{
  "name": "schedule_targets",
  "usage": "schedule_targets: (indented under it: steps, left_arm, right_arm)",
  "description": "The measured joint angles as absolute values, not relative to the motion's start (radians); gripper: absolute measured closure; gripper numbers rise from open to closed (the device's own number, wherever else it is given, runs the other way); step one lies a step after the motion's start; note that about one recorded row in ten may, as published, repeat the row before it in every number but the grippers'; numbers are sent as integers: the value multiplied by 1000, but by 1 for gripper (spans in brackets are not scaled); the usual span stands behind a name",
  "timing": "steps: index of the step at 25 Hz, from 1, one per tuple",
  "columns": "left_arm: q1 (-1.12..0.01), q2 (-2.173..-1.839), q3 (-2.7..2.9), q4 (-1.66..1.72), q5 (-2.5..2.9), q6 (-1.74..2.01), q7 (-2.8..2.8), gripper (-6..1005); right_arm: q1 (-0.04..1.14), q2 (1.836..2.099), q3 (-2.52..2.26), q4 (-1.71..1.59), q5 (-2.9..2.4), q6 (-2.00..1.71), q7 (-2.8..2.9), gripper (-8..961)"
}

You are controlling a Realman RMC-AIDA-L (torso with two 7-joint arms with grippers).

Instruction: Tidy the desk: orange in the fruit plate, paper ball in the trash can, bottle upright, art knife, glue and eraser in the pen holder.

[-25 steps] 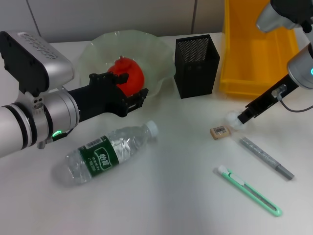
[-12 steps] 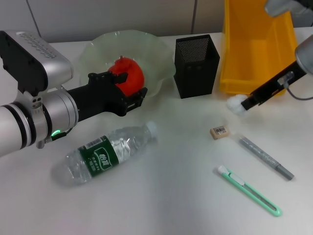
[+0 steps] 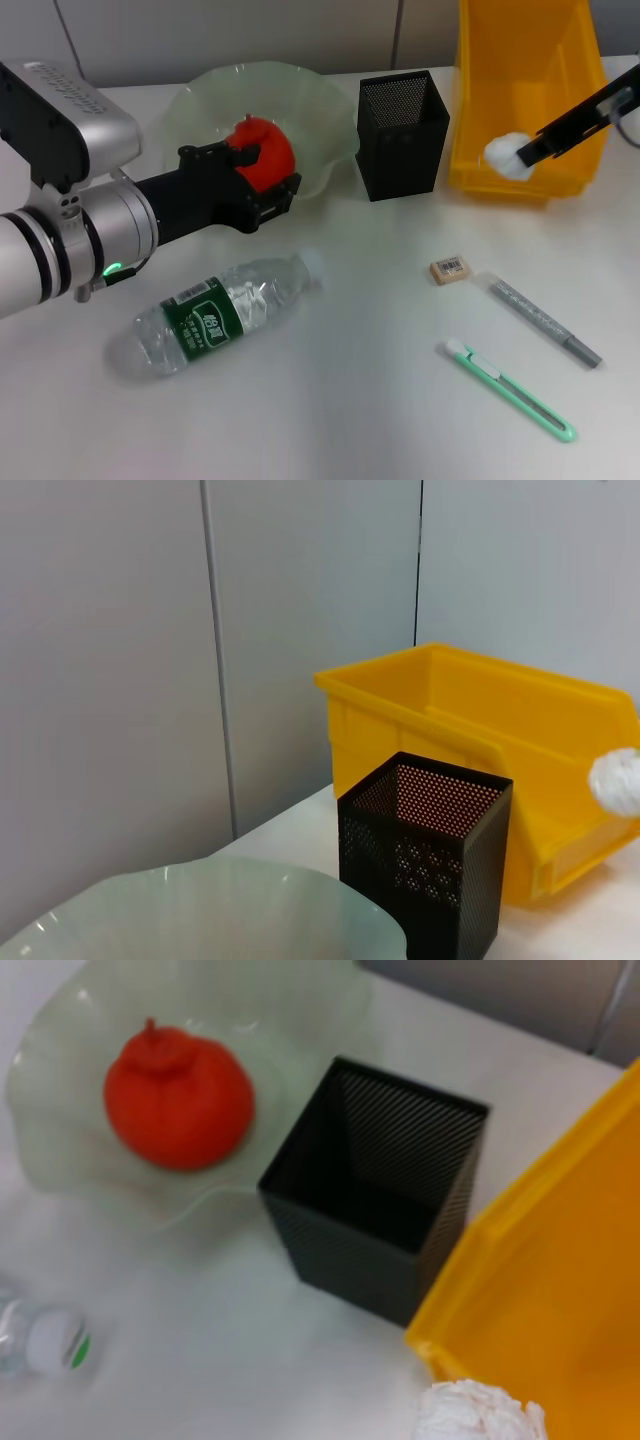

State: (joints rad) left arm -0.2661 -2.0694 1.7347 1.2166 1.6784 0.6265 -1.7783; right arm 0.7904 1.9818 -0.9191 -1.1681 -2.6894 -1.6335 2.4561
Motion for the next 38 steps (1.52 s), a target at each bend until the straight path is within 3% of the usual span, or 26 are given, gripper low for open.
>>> schedule_targets:
  steps: [16, 29, 38]
  left_arm:
    - [-267, -2069, 1732, 1216, 1676, 635, -1778, 412]
    - [-265, -2069, 1732, 1215, 1677, 635, -1778, 412]
    - [-260, -2069, 1732, 1215, 1675, 638, -1778, 412]
  right_arm:
    - [811, 1899, -806, -1040, -2726, -1517, 2411, 930]
    - [820, 1891, -812, -1009, -2723, -1475, 2408, 932]
    - [828, 1895, -815, -1011, -2721, -1481, 2399, 849]
